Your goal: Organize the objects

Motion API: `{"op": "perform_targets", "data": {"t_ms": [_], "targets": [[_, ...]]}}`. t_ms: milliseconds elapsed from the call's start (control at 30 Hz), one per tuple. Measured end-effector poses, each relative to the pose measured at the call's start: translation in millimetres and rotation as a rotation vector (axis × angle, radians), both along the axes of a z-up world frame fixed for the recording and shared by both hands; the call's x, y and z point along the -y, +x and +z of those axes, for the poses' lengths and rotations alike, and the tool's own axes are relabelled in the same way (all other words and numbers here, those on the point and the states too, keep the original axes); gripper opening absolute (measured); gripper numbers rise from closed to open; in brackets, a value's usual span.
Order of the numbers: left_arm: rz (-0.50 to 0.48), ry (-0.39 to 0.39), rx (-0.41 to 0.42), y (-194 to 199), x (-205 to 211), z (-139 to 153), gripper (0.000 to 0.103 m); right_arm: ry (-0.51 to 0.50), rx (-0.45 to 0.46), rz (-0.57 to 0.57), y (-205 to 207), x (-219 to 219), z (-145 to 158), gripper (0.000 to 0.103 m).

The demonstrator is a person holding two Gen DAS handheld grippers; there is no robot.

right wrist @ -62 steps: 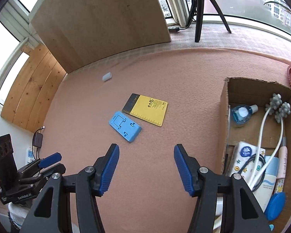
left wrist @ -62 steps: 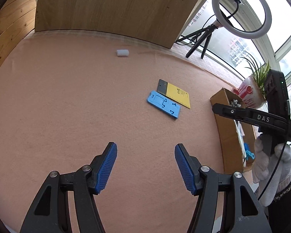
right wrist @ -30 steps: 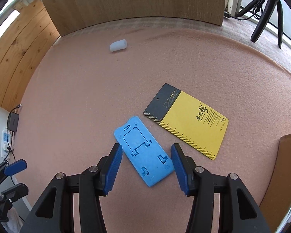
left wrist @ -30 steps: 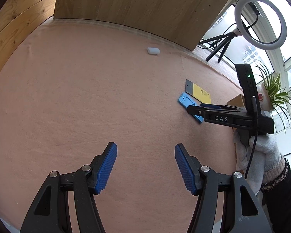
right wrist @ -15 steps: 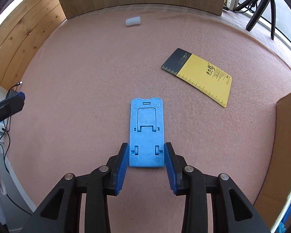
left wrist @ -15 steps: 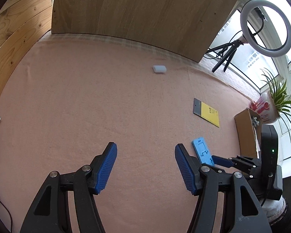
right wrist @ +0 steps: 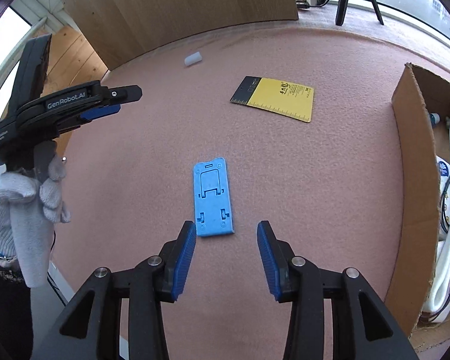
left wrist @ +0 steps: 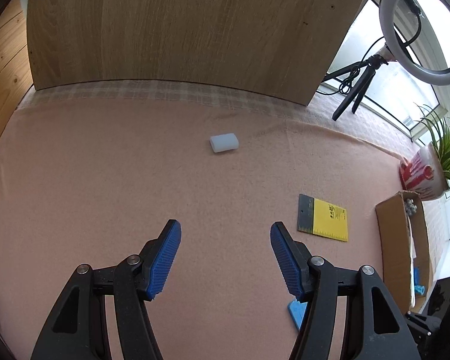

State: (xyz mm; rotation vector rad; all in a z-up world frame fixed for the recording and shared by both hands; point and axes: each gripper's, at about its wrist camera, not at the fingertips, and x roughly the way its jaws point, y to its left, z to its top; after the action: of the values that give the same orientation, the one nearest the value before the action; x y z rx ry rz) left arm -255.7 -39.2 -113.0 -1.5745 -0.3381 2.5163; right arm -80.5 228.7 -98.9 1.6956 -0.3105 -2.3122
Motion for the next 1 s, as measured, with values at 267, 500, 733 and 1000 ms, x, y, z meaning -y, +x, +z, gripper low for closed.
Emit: {"op": "perform_targets", "data": {"t_ms": [267,500,733,1000], "targets": [[0.039,-0.010,0.037,-80,-16,-17,0.066,-0.002,-0.018,-0.090,10,-31,17,0.040],[0.017,-0.099,0.115,-124,-23,-38,0.066,-0.022,-0.018,-0.113,13,-44,14,0.040],[-0.019,-0.156,0.142,-141,-33,-47,0.065,-0.032,-0.003,-0.118,9,-46,6,0.040],[-0.028,-0.152,0.140,-145,-34,-56,0.040,-0.028,0.002,-0.118,5,-46,3,0.040]]}}
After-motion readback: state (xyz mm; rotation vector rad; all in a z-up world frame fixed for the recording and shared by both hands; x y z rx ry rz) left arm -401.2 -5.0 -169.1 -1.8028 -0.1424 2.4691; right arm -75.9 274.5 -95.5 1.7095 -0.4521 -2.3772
